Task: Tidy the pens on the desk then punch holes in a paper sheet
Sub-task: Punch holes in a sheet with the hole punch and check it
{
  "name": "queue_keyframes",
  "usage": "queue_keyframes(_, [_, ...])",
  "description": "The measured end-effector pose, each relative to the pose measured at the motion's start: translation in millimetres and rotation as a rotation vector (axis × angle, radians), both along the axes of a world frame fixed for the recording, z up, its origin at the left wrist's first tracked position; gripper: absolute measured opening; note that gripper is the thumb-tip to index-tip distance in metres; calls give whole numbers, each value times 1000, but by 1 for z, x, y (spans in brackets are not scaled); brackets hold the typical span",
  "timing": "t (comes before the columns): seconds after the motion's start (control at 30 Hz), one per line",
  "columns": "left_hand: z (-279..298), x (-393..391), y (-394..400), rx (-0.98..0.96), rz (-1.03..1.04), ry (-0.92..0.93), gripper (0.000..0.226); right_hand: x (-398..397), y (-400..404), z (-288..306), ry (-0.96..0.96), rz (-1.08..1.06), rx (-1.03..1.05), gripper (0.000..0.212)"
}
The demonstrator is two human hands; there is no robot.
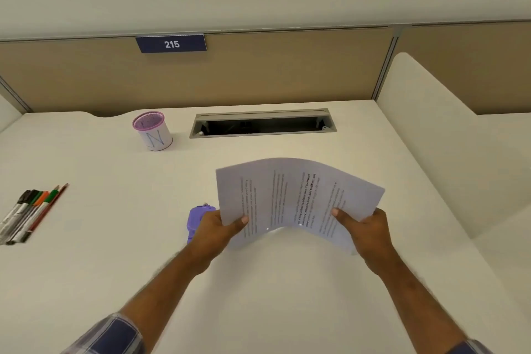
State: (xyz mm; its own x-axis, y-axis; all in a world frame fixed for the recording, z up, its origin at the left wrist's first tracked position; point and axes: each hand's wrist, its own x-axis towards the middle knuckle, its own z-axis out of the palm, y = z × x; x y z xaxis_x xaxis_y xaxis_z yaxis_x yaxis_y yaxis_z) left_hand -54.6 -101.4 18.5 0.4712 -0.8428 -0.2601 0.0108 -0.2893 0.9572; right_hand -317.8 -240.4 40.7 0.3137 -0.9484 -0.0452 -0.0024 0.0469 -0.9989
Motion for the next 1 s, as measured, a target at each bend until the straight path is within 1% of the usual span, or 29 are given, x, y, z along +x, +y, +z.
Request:
queue_keyframes(0.03, [-1,-3,-1,-7,13,-6,28,-2,0,1,-17,-22,-7,22])
queue_keyframes(0.07, [-1,-5,-2,-34,43,-26,23,-4,-1,2,-42,-32,-22,22])
queue_keyframes(0.1, [0,-7,-3,-65,79,-56,17,-5,-1,4,-66,-29,-41,23])
queue_keyframes(0.17, [-2,-9,-3,-93,111,-121,13,-7,1,4,-72,-13,-55,25])
queue_keyframes(0.23, [-8,-12,-1,-32,63,-177,14,-7,4,-1,-20,-2,-23,22])
queue_keyframes(0.33, [-17,-10,6,43,-2,-276,23,-10,8,-9,32,11,-9,26])
queue_keyframes(0.43, [-18,-4,11,14,35,-288,27,-13,8,-9,21,21,-32,27])
queue_keyframes(0.57, [-22,-9,16,30,81,-267,34,-14,11,-16,61,57,-27,28])
queue_keyframes(0.67, [-28,-15,16,18,112,-275,28,-15,11,-16,57,44,-34,28])
queue_keyframes(0.7, [-28,-17,14,31,115,-286,26,-15,11,-17,60,58,-31,29])
queue_keyframes(0.8, [-29,-23,9,84,170,-348,30,-15,13,-20,67,88,-11,30])
queue_keyframes(0.9, [-26,-25,4,112,137,-401,34,-15,12,-20,74,90,-16,28])
queue_keyframes(1.0, [-25,-25,4,143,134,-404,36,-17,13,-24,103,103,11,27])
